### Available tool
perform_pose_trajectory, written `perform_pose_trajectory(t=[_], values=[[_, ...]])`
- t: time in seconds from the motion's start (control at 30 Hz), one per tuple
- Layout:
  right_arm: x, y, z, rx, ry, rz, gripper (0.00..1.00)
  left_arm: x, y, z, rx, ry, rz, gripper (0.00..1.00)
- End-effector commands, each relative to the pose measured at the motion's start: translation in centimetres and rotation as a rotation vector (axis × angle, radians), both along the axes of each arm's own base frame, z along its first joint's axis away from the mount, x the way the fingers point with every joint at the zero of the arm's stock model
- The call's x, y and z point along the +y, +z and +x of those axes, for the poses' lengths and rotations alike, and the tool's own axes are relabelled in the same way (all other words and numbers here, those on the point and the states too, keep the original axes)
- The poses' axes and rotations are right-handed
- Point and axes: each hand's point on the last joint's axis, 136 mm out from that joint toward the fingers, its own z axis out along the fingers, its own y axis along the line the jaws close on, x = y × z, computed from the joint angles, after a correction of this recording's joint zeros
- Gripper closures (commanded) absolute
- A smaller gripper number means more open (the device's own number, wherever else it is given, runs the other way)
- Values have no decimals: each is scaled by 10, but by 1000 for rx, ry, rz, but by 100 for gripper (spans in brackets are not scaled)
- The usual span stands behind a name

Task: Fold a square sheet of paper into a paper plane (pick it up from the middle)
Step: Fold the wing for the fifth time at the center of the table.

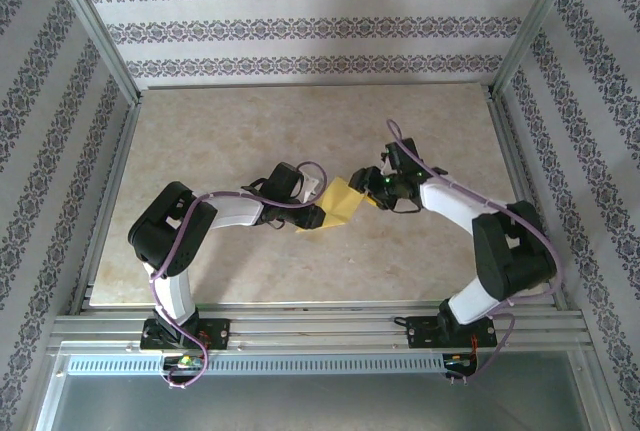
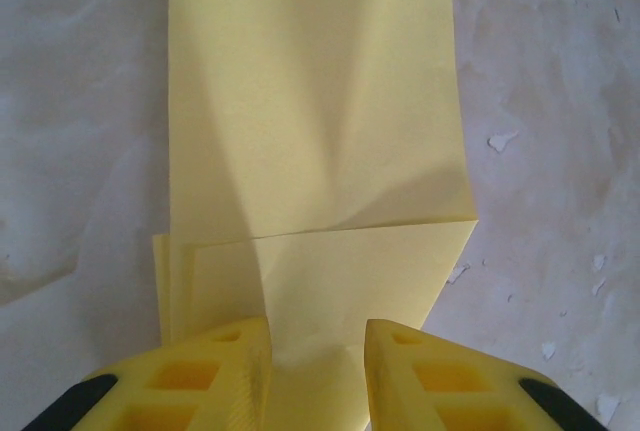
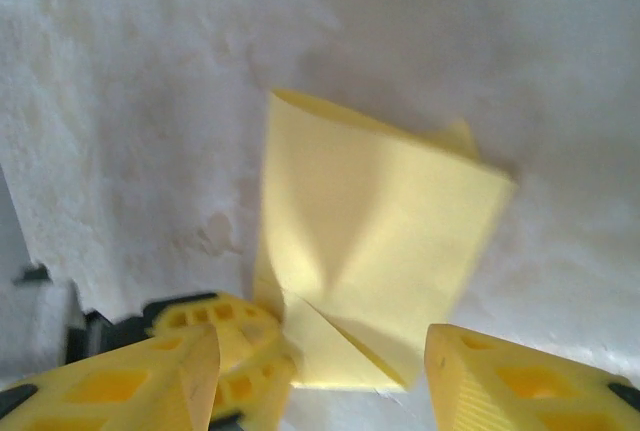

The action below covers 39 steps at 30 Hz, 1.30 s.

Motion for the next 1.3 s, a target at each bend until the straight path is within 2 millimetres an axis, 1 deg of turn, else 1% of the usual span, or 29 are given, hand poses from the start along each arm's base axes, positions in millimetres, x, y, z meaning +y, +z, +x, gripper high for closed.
perform_pose_trajectory(t=[0.0,0.1,0.13,0.2,0.27,0.37,0.43,0.53,0.63,0.83,1.0,1.27], values=[[0,-10,-16,53,-98,78,41,16,-28,-12,178,157,23,68],[0,-14,-24,67,-165,100,40,15,-30,-14,228,216,-19,70],[1,-16,-25,69,-179,89,40,12,-26,-14,232,221,-48,71],[3,-20,-27,80,-193,81,40,7,-17,-10,218,225,-90,71],[4,-27,-27,95,-199,80,40,2,0,-3,193,223,-116,71],[9,-30,-25,105,-185,78,40,1,22,5,157,236,-128,71],[15,-29,-24,105,-160,82,41,1,32,6,148,251,-143,72],[26,-32,-24,124,-130,86,42,-1,37,6,148,267,-159,74],[34,-38,-25,141,-115,87,43,2,35,8,145,285,-149,76],[42,-45,-26,160,-100,98,46,5,13,10,183,313,-100,83],[44,-47,-26,157,-95,103,47,14,5,12,191,366,-60,86],[56,-47,-26,146,-57,144,47,21,-9,6,269,454,-71,86]])
